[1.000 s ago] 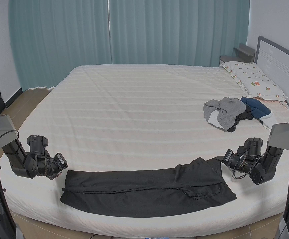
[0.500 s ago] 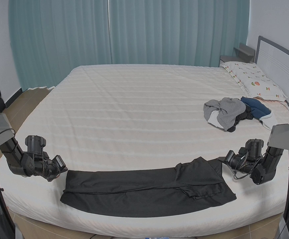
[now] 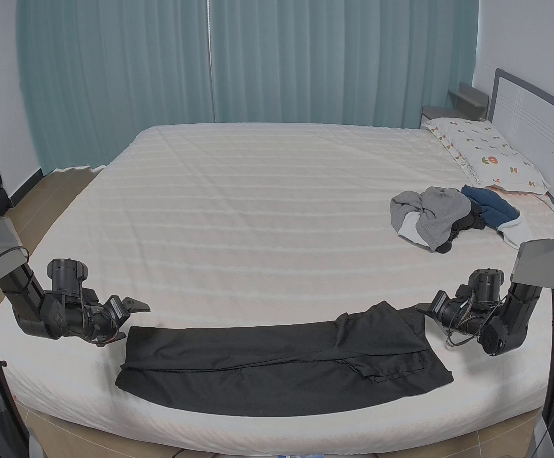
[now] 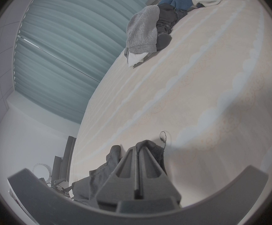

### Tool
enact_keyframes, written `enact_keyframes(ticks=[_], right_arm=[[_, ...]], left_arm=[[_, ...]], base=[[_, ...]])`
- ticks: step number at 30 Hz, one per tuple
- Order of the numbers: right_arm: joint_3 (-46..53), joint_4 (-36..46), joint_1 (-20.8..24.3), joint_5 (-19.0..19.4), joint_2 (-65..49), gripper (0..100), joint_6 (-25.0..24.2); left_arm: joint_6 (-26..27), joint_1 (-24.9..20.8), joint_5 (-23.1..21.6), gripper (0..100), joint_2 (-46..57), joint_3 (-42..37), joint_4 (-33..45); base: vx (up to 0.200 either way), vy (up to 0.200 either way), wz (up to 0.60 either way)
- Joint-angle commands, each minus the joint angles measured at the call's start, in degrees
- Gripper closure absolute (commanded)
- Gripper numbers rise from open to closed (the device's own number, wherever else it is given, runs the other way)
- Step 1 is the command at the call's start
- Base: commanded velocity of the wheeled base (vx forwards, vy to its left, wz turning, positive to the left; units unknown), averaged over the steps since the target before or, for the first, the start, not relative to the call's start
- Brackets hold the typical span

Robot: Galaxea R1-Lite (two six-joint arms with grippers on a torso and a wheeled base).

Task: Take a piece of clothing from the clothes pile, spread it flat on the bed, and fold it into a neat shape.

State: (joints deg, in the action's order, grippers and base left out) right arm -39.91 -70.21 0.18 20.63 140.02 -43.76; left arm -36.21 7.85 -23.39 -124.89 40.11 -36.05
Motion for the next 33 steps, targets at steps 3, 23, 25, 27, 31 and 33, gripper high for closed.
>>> enact_keyframes(ticks=[3, 23, 25, 27, 31, 33], right_arm=[[0.0, 0.0, 0.1, 0.1, 0.1, 100, -0.1], [0.1, -0.1, 0.1, 0.1, 0.0, 100, -0.3], [0.2, -0.1, 0.1, 0.1, 0.0, 100, -0.3], [0.1, -0.2, 0.2, 0.1, 0.1, 100, -0.4], [0.1, -0.2, 0.2, 0.1, 0.1, 100, -0.4], [0.0, -0.2, 0.2, 0.0, 0.3, 100, -0.4]], left_arm=[[0.2, -0.2, -2.1, 0, -0.5, -0.2, -2.0], [5.3, 1.0, -0.9, 0, 11.1, -8.1, 0.6], [5.3, -1.8, 1.1, 0, 14.5, -8.2, 5.8], [5.3, -3.4, 4.1, 0, 16.5, -8.5, 9.7], [5.4, -3.8, 7.0, 0, 16.8, -8.6, 11.9], [5.4, -3.8, 7.7, 0, 16.7, -9.0, 12.0]], base=[[0.0, 0.0, 0.0], [0.0, 0.0, 0.0], [0.0, 0.0, 0.0], [0.0, 0.0, 0.0], [0.0, 0.0, 0.0], [0.0, 0.0, 0.0]])
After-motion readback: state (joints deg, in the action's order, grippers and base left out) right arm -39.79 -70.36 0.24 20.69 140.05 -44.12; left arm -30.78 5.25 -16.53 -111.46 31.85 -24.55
